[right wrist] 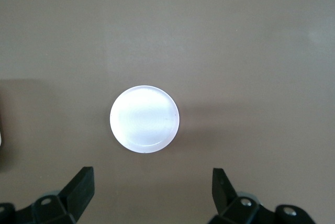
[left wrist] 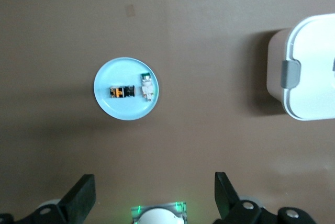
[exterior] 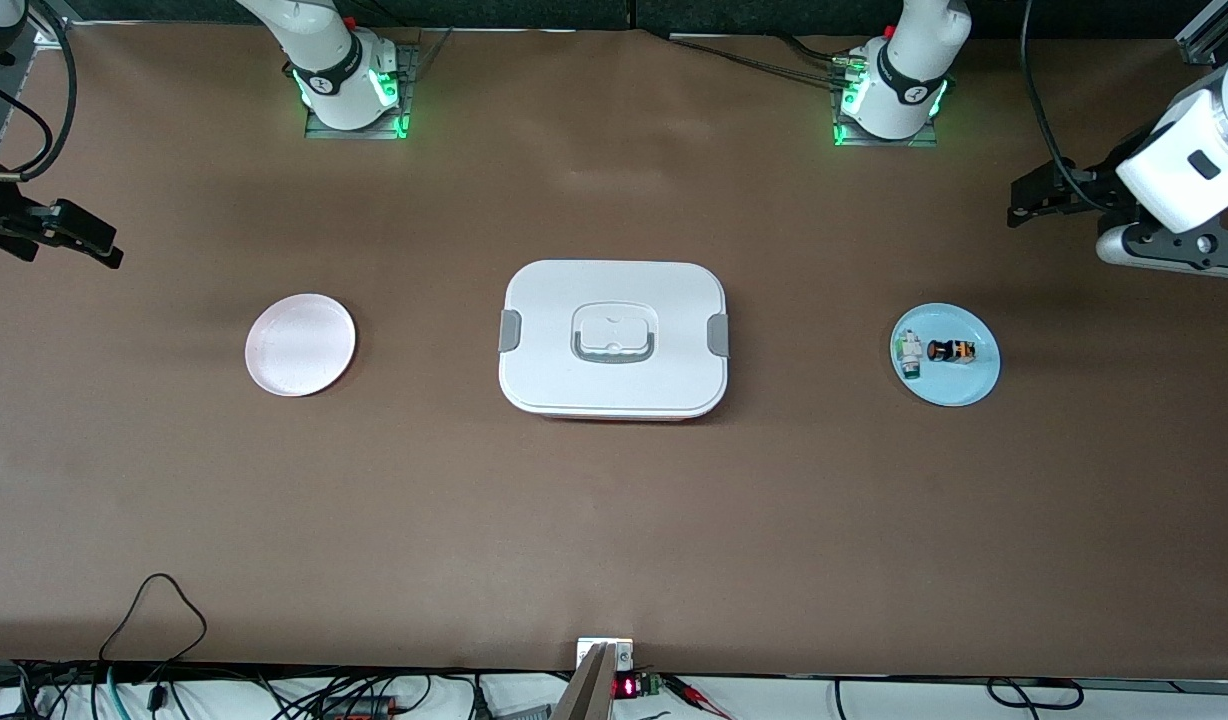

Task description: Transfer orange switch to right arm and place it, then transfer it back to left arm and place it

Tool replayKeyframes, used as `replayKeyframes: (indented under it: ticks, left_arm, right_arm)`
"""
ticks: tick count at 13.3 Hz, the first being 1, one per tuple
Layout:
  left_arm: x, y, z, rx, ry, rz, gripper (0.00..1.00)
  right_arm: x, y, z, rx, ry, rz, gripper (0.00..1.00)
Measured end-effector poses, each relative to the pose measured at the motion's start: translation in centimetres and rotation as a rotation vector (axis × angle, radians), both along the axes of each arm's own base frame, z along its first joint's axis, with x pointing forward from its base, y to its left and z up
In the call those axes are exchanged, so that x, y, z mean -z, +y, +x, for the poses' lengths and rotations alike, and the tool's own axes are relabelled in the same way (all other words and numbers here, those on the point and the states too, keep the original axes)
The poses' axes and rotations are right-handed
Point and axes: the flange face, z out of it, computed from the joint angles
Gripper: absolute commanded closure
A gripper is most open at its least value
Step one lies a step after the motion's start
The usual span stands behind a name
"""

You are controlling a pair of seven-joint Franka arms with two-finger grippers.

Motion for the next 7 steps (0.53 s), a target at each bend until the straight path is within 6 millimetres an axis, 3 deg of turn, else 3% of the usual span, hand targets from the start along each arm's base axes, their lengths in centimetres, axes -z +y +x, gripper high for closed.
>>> replayKeyframes:
  ticks: [3,7]
  left_arm:
    - [1.2,2.9,-0.1,-0.026,0.0,-0.003,0.0]
    - [1.6,3.2,-0.1,-0.032,0.004,0.001,0.0]
  right_arm:
    - [0.1,0.1,-0.1,-0.001,0.015,0.001,0.0]
    - [0.2,0.2,-0.2,-0.003,0.024,0.002,0.0]
